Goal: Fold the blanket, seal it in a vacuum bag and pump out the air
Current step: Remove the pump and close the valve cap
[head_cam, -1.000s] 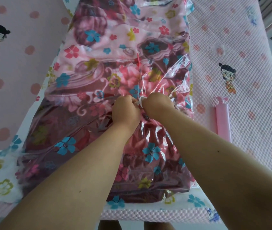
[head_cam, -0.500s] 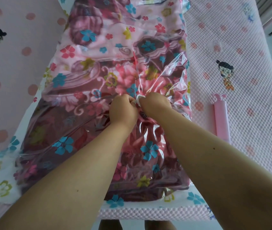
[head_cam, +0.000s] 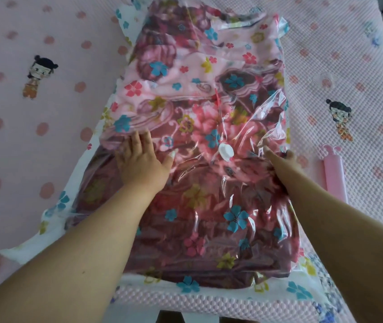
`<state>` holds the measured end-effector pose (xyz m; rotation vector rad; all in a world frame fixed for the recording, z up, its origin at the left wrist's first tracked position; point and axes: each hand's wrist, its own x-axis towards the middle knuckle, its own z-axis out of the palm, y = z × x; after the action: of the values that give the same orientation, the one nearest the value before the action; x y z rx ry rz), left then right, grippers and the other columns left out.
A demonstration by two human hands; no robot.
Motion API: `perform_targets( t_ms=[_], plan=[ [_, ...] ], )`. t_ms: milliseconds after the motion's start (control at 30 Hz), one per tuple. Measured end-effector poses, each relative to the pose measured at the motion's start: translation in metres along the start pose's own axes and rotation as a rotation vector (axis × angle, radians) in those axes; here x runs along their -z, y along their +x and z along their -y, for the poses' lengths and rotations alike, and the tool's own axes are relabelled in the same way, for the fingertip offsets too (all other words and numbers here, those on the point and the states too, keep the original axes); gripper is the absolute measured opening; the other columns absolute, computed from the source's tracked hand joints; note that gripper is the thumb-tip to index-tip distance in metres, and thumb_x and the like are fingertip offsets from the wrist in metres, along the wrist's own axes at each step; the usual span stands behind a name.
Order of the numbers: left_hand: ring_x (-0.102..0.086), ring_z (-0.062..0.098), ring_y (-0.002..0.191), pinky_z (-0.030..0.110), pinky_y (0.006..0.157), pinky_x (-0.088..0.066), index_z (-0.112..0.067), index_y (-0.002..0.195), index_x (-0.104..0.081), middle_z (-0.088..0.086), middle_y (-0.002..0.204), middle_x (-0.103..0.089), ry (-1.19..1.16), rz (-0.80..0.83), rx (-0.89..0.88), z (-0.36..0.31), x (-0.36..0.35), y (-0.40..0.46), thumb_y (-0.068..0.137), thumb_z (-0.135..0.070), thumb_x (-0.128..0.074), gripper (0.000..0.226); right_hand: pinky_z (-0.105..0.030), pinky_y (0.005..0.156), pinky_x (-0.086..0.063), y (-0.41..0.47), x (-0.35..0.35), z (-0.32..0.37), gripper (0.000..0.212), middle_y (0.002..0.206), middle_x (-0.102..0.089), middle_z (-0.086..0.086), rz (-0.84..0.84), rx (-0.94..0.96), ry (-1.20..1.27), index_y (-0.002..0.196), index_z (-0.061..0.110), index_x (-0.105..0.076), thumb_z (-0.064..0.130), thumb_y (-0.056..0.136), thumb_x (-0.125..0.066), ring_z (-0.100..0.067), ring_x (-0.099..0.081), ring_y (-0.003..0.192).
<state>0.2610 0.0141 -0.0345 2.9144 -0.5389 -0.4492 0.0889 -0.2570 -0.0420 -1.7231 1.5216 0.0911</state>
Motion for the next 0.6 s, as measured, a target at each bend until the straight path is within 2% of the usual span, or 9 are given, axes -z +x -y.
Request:
perform_targets(
  t_ms=[67,167,267,367,433,533,600],
  plan=[
    [0.009,0.03,0.147,0.051,0.116,0.005,-0.021,0.152,0.01,0.009,0.16,0.011,0.032,0.03,-0.027,0.002,-0.006,0.002,0.088,-0.072,-0.017,0.087,-0.045,0.091,-0.051,-0.003,-0.007,0.0,0.084,0.112,-0.062,-0.007,0.057,0.029,0.104,0.124,0.019,-0.047,0.074,0.064,-0.065,-0.025,-0.06,0.092],
    [0.013,0.029,0.147,0.054,0.115,0.007,-0.02,0.151,0.016,0.008,0.159,0.017,0.06,0.058,-0.03,0.01,-0.007,0.007,0.086,-0.073,-0.01,0.087,-0.047,0.092,-0.052,-0.005,-0.02,0.007,0.09,0.116,-0.065,-0.007,0.114,0.041,0.278,0.128,0.025,-0.05,0.071,0.053,-0.073,-0.028,-0.066,0.099],
    [0.013,0.027,0.147,0.055,0.114,0.006,-0.021,0.152,0.013,0.006,0.159,0.018,0.055,0.047,-0.061,0.028,-0.002,0.016,0.088,-0.071,-0.013,0.084,-0.048,0.095,-0.051,-0.013,-0.039,0.013,0.097,0.123,-0.063,-0.01,0.135,0.038,0.292,0.134,0.028,-0.046,0.069,0.051,-0.074,-0.033,-0.064,0.105],
    [0.006,0.031,0.147,0.057,0.116,-0.001,-0.02,0.154,0.0,0.01,0.161,0.009,0.002,-0.009,-0.072,0.057,0.013,0.023,0.091,-0.065,-0.025,0.081,-0.046,0.088,-0.055,-0.023,-0.048,0.015,0.091,0.11,-0.066,-0.003,0.122,0.025,0.239,0.119,0.034,-0.05,0.075,0.041,-0.073,-0.027,-0.068,0.091],
    [0.004,0.036,0.146,0.061,0.114,-0.002,-0.026,0.154,0.001,0.015,0.16,0.006,0.018,-0.013,0.013,0.078,0.021,0.026,0.088,-0.071,-0.026,0.084,-0.046,0.088,-0.055,-0.027,-0.048,0.018,0.094,0.111,-0.065,-0.003,0.102,0.007,0.234,0.118,0.034,-0.049,0.074,0.037,-0.075,-0.028,-0.068,0.091],
    [-0.001,0.038,0.146,0.061,0.112,-0.007,-0.04,0.148,0.017,0.013,0.16,0.007,-0.041,0.139,0.126,0.095,0.027,0.025,0.082,-0.08,-0.024,0.087,-0.047,0.084,-0.057,-0.031,-0.055,0.029,0.11,0.11,-0.064,-0.005,0.137,-0.018,0.267,0.128,0.031,-0.042,0.066,0.032,-0.083,-0.029,-0.069,0.089],
    [-0.009,0.039,0.145,0.057,0.114,-0.015,-0.043,0.146,0.021,0.01,0.161,0.004,-0.07,0.184,0.126,0.097,0.027,0.023,0.08,-0.082,-0.024,0.089,-0.047,0.079,-0.058,-0.037,-0.065,0.039,0.107,0.109,-0.067,-0.005,0.173,0.002,0.283,0.129,0.029,-0.043,0.059,0.036,-0.086,-0.029,-0.071,0.086]
  ],
)
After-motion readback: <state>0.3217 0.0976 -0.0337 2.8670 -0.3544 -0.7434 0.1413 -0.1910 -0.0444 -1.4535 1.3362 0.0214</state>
